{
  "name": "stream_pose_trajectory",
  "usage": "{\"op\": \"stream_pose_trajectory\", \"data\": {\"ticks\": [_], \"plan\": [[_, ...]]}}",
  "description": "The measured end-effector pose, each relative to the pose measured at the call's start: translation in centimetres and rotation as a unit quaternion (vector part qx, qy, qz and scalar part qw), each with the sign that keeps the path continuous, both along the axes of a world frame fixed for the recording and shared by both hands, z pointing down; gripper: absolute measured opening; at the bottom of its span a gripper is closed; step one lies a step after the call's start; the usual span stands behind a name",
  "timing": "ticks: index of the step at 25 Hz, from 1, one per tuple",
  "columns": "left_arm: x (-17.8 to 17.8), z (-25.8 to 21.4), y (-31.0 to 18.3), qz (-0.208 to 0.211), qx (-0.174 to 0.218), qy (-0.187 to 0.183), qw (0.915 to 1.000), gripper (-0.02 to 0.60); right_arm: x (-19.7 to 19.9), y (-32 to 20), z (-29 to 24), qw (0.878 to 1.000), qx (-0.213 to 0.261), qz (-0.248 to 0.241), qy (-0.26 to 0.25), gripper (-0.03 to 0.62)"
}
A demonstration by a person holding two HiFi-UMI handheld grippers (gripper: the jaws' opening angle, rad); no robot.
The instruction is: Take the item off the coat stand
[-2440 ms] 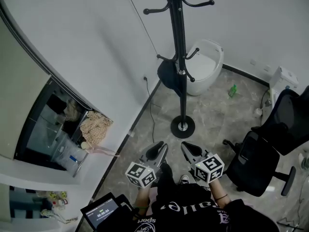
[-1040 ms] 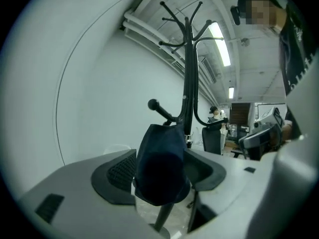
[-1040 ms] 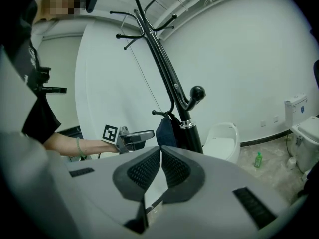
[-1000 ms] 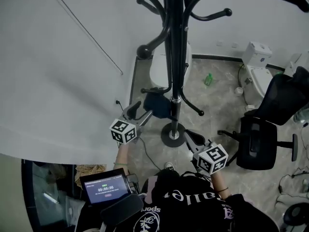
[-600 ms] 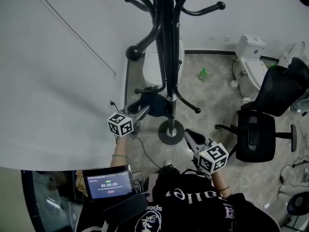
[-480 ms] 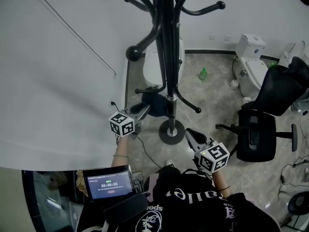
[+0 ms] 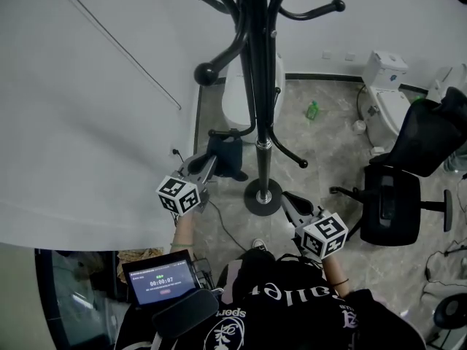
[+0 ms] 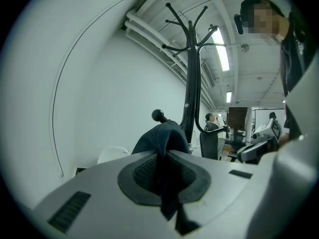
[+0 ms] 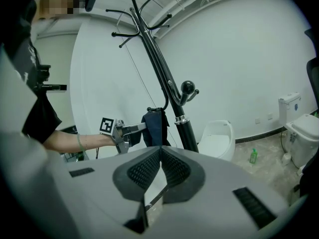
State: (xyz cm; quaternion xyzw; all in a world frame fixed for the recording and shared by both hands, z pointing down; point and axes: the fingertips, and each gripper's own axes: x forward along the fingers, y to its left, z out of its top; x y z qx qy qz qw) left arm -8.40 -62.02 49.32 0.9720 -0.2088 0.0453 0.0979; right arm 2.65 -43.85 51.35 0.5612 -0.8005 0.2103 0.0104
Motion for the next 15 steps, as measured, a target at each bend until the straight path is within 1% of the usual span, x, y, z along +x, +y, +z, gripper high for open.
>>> {"op": "stream_pose_trajectory", "data": {"ticks": [5, 9, 11, 13, 15], "plan": [[-2.0, -2.3, -0.2, -0.024, 0.008, 0.029, 0.9993, 0.014, -0.3, 0.1, 0.2, 1.000, -0.003, -0.006, -0.001, 0.018], [-4.1, -4.2, -0.7, -0.053, 0.013, 0.063, 0.9965, 0.014, -0.3, 0.3, 0.2, 1.000, -0.002, -0.005, -0.002, 0.018], [-4.8, -4.7, -0.8, -0.059, 0.021, 0.059, 0.9963, 0.014, -0.1, 0.4, 0.3, 1.000, -0.001, -0.003, -0.001, 0.018], [-5.2, -4.6, -0.4, -0.060, 0.030, 0.042, 0.9969, 0.014, -0.1, 0.5, 0.2, 1.000, -0.001, -0.002, -0.002, 0.018], [-5.6, -4.2, -0.1, -0.067, 0.029, 0.033, 0.9968, 0.014, -0.1, 0.6, 0.2, 1.000, -0.001, -0.003, -0.002, 0.018]]}}
